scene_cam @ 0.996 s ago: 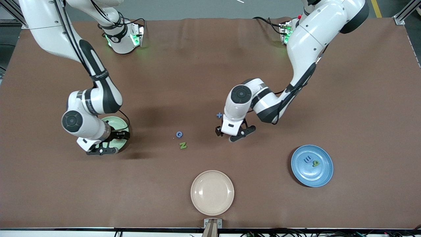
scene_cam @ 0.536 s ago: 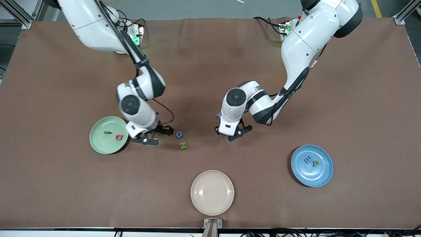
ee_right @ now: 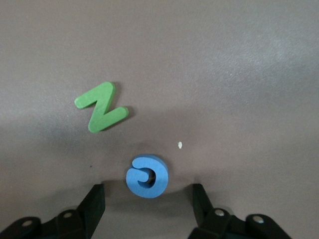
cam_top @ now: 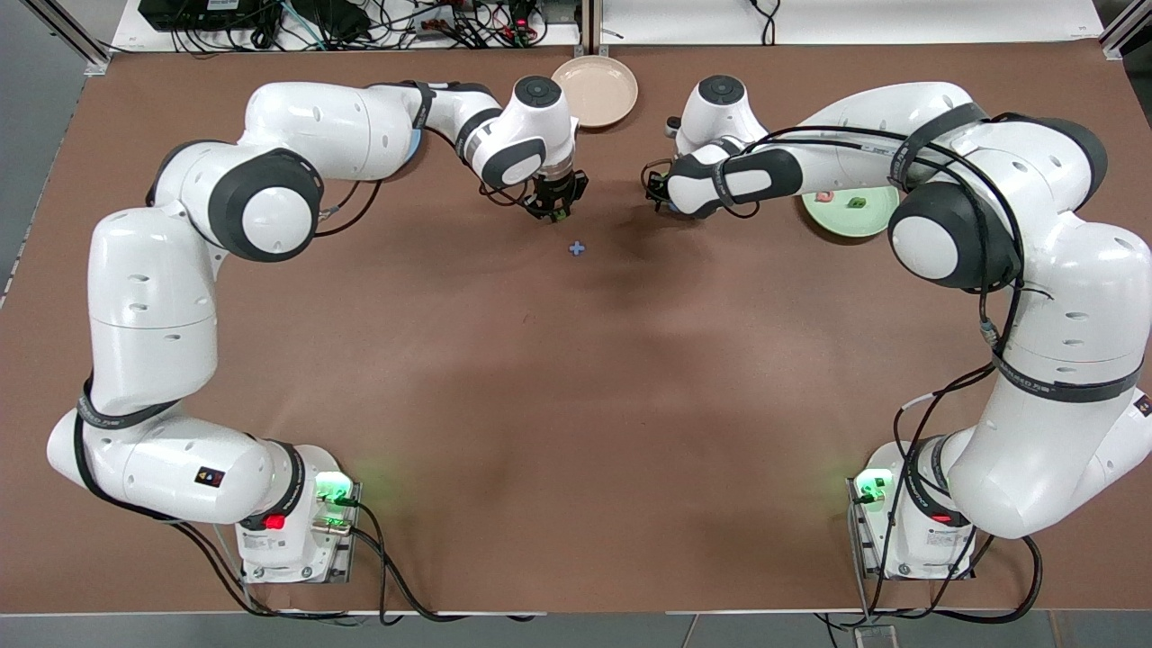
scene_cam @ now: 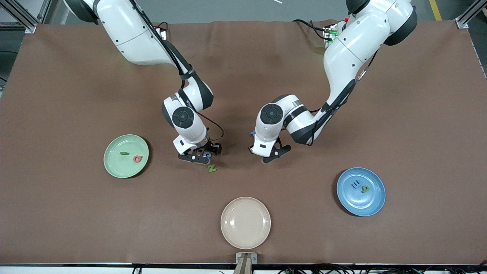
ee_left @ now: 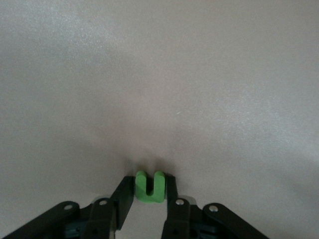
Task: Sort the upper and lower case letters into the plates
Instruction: 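Grasp the blue C with the right gripper, the green u with the left, then drop the u on the blue plate while the right gripper drops the C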
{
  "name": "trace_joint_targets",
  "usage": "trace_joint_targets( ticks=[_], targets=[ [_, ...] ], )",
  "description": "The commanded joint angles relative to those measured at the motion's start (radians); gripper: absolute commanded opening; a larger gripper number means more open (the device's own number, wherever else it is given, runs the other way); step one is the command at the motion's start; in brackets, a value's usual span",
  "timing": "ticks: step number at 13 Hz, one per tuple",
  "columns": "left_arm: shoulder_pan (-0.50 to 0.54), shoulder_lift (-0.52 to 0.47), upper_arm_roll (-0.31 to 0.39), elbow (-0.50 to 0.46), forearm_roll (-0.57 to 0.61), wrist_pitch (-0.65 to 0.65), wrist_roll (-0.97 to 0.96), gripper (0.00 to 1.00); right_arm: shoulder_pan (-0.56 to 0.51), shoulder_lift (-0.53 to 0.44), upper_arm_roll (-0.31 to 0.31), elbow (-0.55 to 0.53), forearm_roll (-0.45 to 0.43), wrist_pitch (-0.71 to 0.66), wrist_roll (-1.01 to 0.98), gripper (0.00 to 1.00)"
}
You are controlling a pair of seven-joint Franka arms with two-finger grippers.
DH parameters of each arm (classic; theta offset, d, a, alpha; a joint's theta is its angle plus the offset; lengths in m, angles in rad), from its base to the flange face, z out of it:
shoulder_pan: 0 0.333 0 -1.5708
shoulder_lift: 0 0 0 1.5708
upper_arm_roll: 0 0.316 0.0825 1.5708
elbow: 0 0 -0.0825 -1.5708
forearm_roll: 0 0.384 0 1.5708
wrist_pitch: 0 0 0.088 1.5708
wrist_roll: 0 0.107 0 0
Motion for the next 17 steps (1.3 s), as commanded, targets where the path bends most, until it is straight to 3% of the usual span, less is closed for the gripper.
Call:
trace_joint_targets(
  ticks=[1, 3, 5, 7, 9, 10, 13, 16, 17],
  targets=[
    [0.007, -0.015, 0.015, 0.025, -0.012, -0.028, 0.005, 0.00, 0.004, 0.008, -0.012, 0.012, -0.072, -0.001, 0.015, 0.78],
    [0.073, -0.039, 0.015, 0.046, 0.002, -0.067, 0.025, 0.00, 0.005, 0.012, -0.020, 0.012, -0.080, 0.003, 0.017, 0.78],
    [0.126, -0.090, 0.015, 0.051, 0.002, -0.104, 0.128, 0.00, 0.016, 0.014, -0.020, 0.012, -0.082, 0.003, 0.017, 0.68],
    [0.203, -0.115, 0.014, 0.054, 0.002, -0.110, 0.242, 0.00, 0.019, 0.014, -0.021, 0.012, -0.094, 0.003, 0.017, 0.45],
    [0.284, -0.129, 0.015, 0.050, 0.002, -0.139, 0.384, 0.00, 0.010, 0.014, -0.021, 0.012, -0.105, 0.003, 0.017, 0.09],
    [0.323, -0.132, 0.015, 0.053, 0.003, -0.151, 0.469, 0.00, 0.005, 0.011, -0.021, 0.012, -0.105, -0.001, 0.015, 0.00],
    [0.445, -0.127, 0.015, 0.053, 0.005, -0.151, 0.687, 0.00, -0.067, -0.019, -0.021, 0.003, -0.109, -0.041, -0.088, 0.00],
    [0.515, -0.086, 0.017, 0.057, 0.015, -0.138, 0.882, 0.01, -0.188, -0.125, -0.018, -0.003, -0.109, -0.220, -0.289, 0.00],
    [0.516, -0.070, 0.020, 0.069, 0.015, -0.136, 0.903, 0.08, -0.231, -0.162, -0.018, -0.025, -0.108, -0.250, -0.361, 0.00]
  ],
)
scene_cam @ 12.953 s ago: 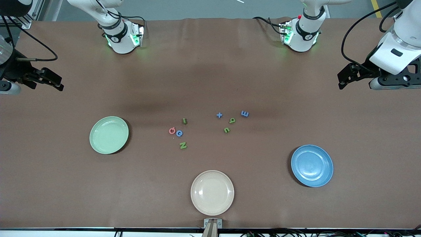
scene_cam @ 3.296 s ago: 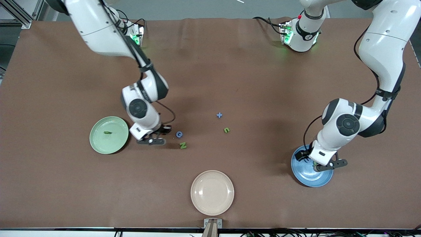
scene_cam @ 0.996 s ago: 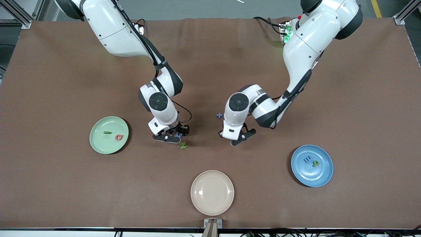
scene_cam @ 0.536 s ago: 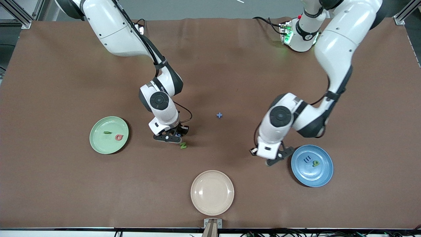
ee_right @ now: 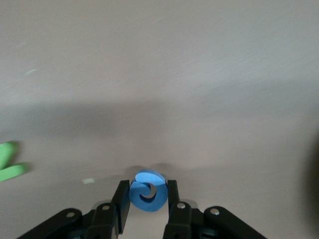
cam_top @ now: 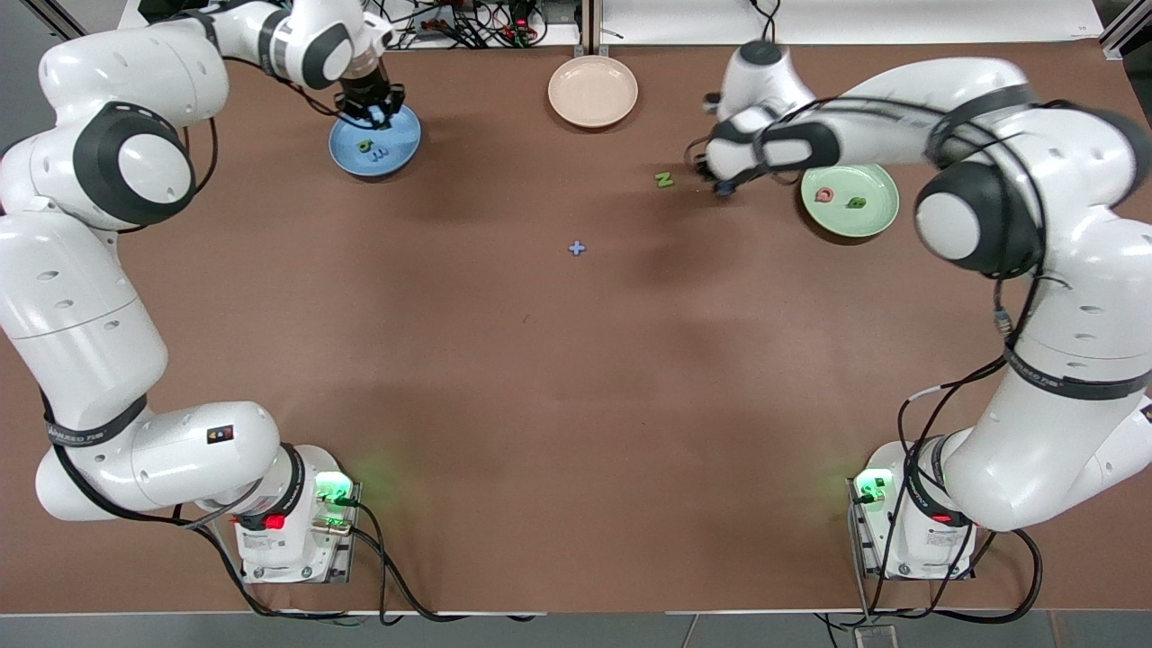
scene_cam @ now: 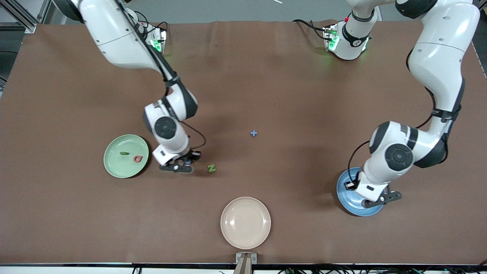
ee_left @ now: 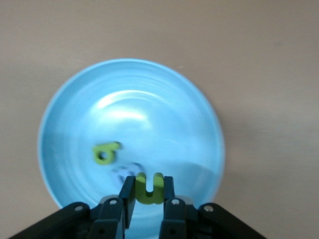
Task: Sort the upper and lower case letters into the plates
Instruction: 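Drop the u on the blue plate while the right gripper drops the C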
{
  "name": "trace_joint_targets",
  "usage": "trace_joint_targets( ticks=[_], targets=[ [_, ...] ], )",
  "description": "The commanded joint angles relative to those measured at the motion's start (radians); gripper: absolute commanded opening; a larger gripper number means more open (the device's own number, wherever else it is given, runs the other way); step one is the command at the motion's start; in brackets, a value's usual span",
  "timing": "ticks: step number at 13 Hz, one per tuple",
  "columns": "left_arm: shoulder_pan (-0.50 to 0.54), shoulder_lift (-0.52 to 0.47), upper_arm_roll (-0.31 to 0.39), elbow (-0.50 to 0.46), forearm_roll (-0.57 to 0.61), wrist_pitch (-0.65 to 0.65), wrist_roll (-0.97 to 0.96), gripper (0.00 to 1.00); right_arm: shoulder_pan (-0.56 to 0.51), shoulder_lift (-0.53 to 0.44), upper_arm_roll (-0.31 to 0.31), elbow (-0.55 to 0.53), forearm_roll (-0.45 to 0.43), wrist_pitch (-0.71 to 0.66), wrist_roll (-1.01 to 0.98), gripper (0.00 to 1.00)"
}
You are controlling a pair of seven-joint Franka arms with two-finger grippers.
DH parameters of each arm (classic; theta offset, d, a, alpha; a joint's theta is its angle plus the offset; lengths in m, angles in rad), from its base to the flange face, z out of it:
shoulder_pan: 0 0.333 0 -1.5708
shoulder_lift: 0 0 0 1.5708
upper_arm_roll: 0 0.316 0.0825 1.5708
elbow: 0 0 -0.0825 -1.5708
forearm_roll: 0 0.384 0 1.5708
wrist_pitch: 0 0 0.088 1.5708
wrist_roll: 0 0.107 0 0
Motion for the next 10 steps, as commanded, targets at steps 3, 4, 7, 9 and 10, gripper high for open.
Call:
trace_joint_targets(
  ticks=[3, 4, 7, 9, 10],
  targets=[
    [0.003, 0.043, 0.022, -0.002, 0.004, 0.107, 0.043, 1.00, -0.217, -0.172, 0.022, -0.134, -0.014, -0.067, -0.312, 0.00],
    [0.005, 0.037, 0.022, -0.008, 0.004, 0.107, 0.043, 1.00, -0.247, -0.180, 0.020, -0.153, -0.014, -0.059, -0.354, 0.00],
    [-0.027, 0.013, -0.041, -0.014, 0.003, 0.059, -0.069, 1.00, -0.327, -0.176, 0.022, -0.206, -0.014, 0.005, -0.442, 0.00],
    [-0.062, 0.017, -0.119, -0.019, 0.003, 0.019, -0.257, 1.00, -0.361, -0.168, 0.022, -0.243, -0.013, 0.082, -0.474, 0.00],
    [-0.097, 0.020, -0.139, -0.032, 0.012, 0.019, -0.358, 1.00, -0.364, -0.159, 0.022, -0.255, -0.014, 0.112, -0.476, 0.00]
  ],
)
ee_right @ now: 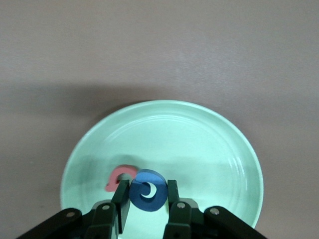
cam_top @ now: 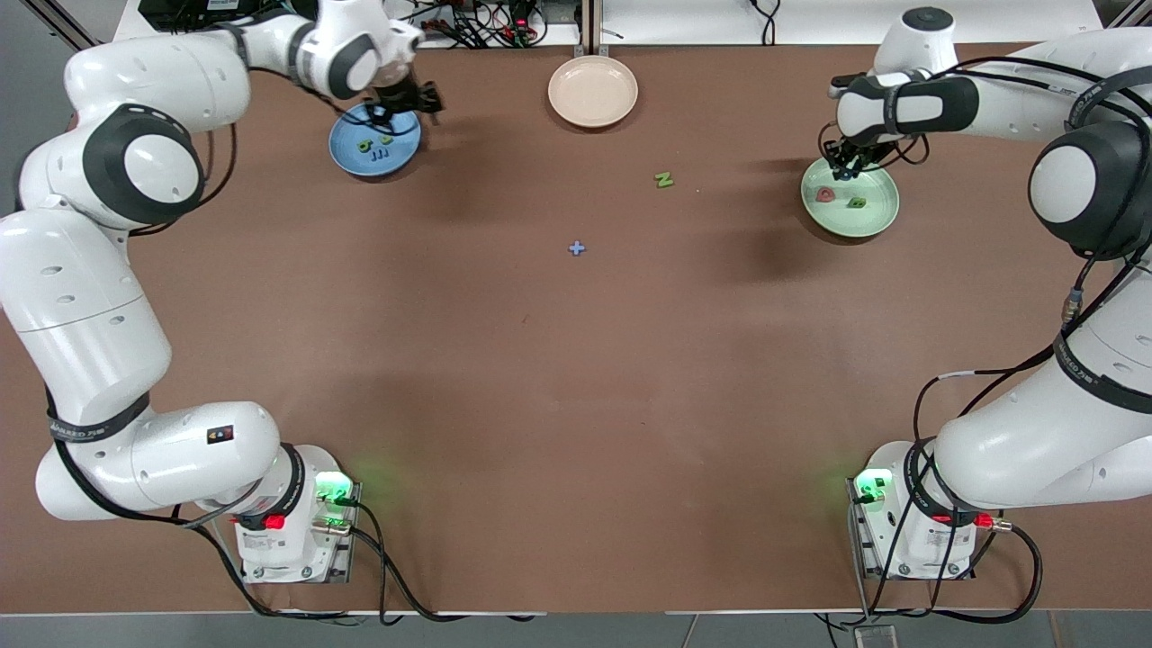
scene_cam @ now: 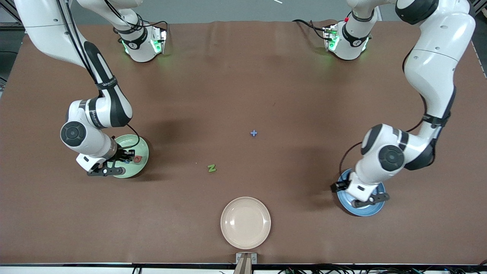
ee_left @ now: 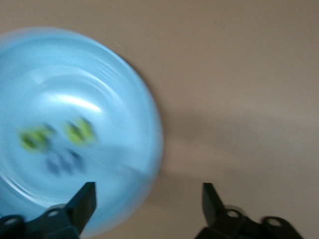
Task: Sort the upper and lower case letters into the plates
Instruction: 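Drop the u on the blue plate while the right gripper drops the C, then grasp the blue x with the left gripper, the green Z with the right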
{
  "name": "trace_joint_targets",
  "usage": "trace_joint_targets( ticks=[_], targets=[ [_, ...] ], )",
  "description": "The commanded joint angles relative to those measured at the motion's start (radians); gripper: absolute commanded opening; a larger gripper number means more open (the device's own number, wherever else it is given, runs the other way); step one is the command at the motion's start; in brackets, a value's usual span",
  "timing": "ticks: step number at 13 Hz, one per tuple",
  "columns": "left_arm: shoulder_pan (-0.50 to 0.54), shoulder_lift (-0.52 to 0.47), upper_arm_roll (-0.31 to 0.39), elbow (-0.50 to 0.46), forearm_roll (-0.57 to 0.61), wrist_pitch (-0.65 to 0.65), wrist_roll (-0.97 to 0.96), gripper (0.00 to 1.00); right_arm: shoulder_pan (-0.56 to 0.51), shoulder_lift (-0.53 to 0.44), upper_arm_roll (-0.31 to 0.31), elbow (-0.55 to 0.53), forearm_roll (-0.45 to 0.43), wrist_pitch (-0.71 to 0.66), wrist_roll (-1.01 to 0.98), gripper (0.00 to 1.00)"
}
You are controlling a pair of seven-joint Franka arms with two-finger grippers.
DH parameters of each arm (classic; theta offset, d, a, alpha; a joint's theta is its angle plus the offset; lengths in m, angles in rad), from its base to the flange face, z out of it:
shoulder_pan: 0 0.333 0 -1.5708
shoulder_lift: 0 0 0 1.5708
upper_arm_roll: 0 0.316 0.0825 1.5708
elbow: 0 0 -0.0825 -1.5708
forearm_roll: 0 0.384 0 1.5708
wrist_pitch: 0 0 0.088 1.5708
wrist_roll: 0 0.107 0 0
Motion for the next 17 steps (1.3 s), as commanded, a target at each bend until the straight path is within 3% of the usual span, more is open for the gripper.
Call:
trace_joint_targets(
  ticks=[1, 3, 6, 9, 11, 17],
  targets=[
    [-0.113, -0.021, -0.029, -0.034, 0.015, -0.023, -0.237, 1.00, -0.029, -0.001, 0.022, -0.047, -0.014, 0.063, -0.014, 0.05],
    [-0.211, -0.018, -0.029, -0.053, 0.018, -0.023, -0.397, 1.00, -0.032, -0.004, 0.022, -0.035, -0.014, 0.052, -0.015, 0.96],
    [-0.308, -0.015, -0.029, -0.105, 0.020, 0.006, -0.592, 0.96, -0.021, -0.005, 0.029, 0.049, -0.003, -0.058, -0.002, 1.00],
    [-0.394, -0.011, -0.026, -0.140, 0.020, 0.040, -0.766, 0.89, 0.086, 0.002, 0.029, 0.104, 0.067, -0.098, 0.177, 1.00],
    [-0.429, -0.005, -0.023, -0.159, 0.020, 0.066, -0.822, 0.83, 0.184, 0.070, 0.029, 0.179, 0.121, -0.095, 0.335, 1.00],
    [-0.455, 0.010, -0.018, -0.186, 0.020, 0.114, -0.856, 0.73, 0.404, 0.277, 0.026, 0.391, 0.106, -0.054, 0.730, 1.00]
  ],
)
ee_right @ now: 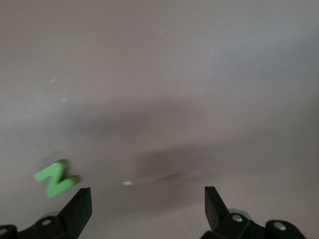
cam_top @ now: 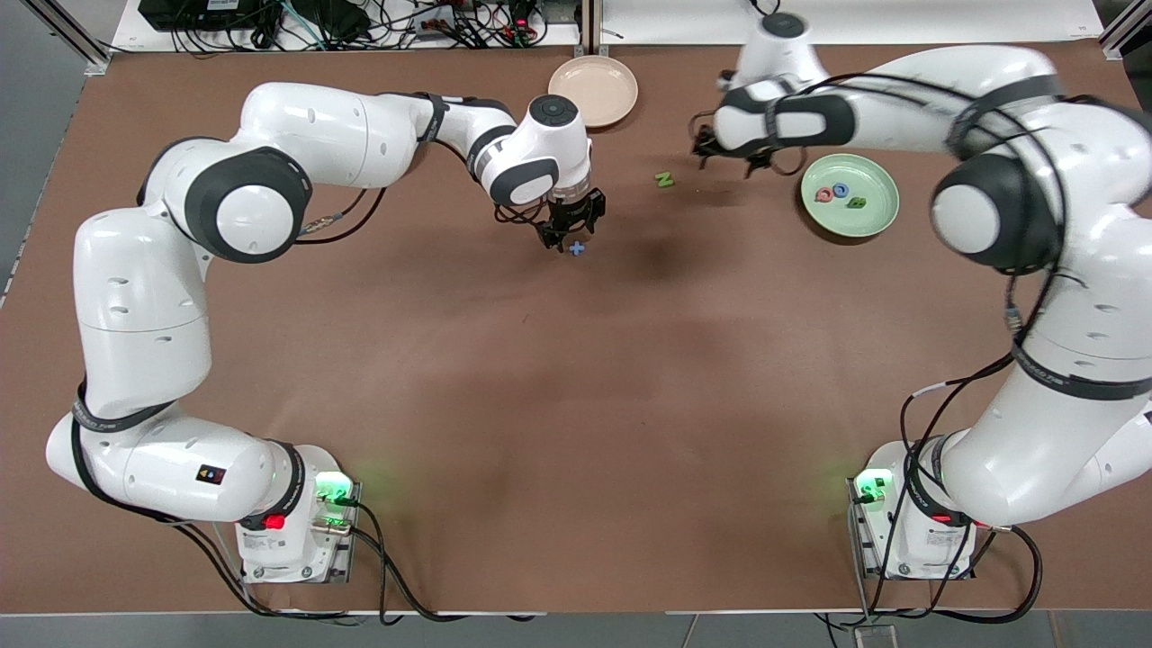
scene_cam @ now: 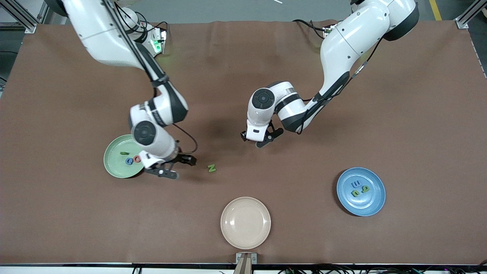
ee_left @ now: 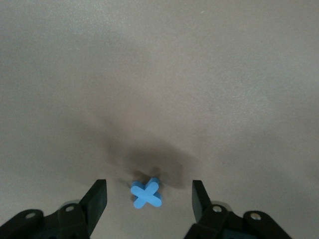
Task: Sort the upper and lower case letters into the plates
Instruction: 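Grasp the blue x with the left gripper, the green Z with the right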
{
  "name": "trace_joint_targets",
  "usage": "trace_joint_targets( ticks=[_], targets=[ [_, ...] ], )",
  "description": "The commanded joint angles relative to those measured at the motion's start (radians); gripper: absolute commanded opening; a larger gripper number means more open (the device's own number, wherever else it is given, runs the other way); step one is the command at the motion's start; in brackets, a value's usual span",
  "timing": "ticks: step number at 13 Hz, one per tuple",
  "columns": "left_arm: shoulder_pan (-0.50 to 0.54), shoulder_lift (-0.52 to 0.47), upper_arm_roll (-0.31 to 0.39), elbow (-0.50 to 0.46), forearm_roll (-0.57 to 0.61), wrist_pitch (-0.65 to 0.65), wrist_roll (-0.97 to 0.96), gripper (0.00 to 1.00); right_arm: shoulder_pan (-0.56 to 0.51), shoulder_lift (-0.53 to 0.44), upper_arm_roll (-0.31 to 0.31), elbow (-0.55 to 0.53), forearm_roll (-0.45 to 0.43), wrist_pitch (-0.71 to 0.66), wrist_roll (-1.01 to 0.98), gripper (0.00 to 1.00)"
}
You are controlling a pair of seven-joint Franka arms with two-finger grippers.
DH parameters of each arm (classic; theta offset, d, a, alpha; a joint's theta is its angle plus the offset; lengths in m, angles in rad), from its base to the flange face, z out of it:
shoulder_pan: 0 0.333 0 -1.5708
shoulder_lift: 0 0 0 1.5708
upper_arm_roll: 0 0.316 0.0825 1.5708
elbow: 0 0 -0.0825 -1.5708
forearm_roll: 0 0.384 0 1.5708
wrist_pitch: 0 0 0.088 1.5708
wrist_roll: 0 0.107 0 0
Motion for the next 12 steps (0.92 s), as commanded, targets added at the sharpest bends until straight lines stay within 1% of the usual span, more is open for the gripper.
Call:
trace_joint_targets(
  ticks=[1, 2, 3, 5, 6, 7, 8, 10, 11, 12],
  targets=[
    [-0.011, 0.004, 0.006, -0.011, 0.015, 0.019, -0.028, 0.69, 0.068, 0.108, -0.015, 0.139, -0.004, -0.007, 0.071, 1.00],
    [-0.012, 0.004, 0.006, -0.017, 0.015, 0.019, -0.039, 0.68, 0.091, 0.131, -0.016, 0.168, -0.008, -0.008, 0.070, 1.00],
    [-0.012, 0.007, 0.006, -0.017, 0.015, 0.019, -0.039, 0.66, 0.107, 0.151, -0.018, 0.192, -0.032, -0.008, 0.067, 1.00],
    [-0.017, 0.016, 0.006, -0.016, 0.015, 0.019, -0.039, 0.63, 0.116, 0.179, -0.018, 0.205, -0.115, -0.002, 0.068, 1.00],
    [-0.022, 0.016, 0.006, -0.016, 0.015, 0.019, -0.039, 0.60, 0.117, 0.188, -0.018, 0.207, -0.140, 0.016, 0.064, 0.97],
    [-0.022, 0.016, 0.006, -0.016, 0.015, 0.019, -0.039, 0.53, 0.119, 0.199, -0.016, 0.205, -0.157, 0.036, 0.058, 0.92],
    [-0.022, 0.018, 0.006, -0.014, 0.015, 0.019, -0.039, 0.41, 0.122, 0.203, -0.016, 0.205, -0.172, 0.039, 0.053, 0.89],
    [-0.020, 0.016, 0.006, -0.011, 0.015, 0.019, -0.025, 0.10, 0.124, 0.207, -0.016, 0.207, -0.189, 0.042, 0.053, 0.81],
    [-0.019, 0.015, 0.008, -0.010, 0.015, 0.017, -0.018, 0.01, 0.124, 0.207, -0.016, 0.207, -0.188, 0.042, 0.052, 0.76],
    [-0.008, 0.007, 0.008, -0.003, 0.015, 0.010, -0.016, 0.00, 0.124, 0.207, -0.016, 0.207, -0.188, 0.042, 0.052, 0.69]
  ],
)
